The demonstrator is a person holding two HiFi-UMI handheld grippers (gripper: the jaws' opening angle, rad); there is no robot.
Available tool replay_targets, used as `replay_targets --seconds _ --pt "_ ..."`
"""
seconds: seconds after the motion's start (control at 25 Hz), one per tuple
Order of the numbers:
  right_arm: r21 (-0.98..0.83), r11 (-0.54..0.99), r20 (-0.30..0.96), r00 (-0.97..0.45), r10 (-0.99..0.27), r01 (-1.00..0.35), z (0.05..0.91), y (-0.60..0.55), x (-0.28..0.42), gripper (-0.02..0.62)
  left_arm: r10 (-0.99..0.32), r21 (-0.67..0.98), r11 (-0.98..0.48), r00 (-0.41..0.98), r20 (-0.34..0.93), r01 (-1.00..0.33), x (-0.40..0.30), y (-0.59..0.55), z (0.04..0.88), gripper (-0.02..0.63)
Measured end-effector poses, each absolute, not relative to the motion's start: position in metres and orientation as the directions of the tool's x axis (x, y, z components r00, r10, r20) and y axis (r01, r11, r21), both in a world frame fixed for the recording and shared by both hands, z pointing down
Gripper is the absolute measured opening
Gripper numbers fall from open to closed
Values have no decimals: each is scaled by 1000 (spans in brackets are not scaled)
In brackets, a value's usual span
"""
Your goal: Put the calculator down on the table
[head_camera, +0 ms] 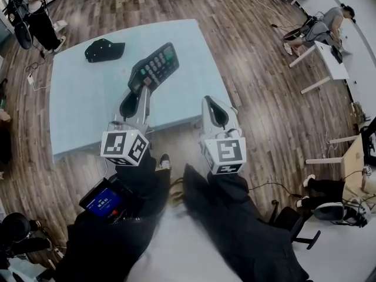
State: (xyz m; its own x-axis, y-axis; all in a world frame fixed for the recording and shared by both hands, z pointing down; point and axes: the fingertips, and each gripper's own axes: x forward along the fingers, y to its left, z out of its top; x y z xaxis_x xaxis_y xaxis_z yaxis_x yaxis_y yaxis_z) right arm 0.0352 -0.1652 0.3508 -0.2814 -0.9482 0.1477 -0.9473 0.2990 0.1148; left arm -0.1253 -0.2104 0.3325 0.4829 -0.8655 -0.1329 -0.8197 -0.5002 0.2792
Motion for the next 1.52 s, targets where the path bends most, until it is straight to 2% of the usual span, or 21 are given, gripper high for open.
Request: replay_targets --seconds 0.72,1.2,1.52 --pt "78 376 223 -352 -909 -923 368 -199 23 -3 -899 328 -425 437 -38 -844 -133 -237 358 60" --pt "8 410 282 -392 -876 -912 413 -245 41 -3 -905 361 -326 399 149 -874 -117 -268 432 60" --pt "-27 414 371 -393 -841 -910 460 -267 66 -3 -879 414 -252 386 279 -875 -99 -282 495 60"
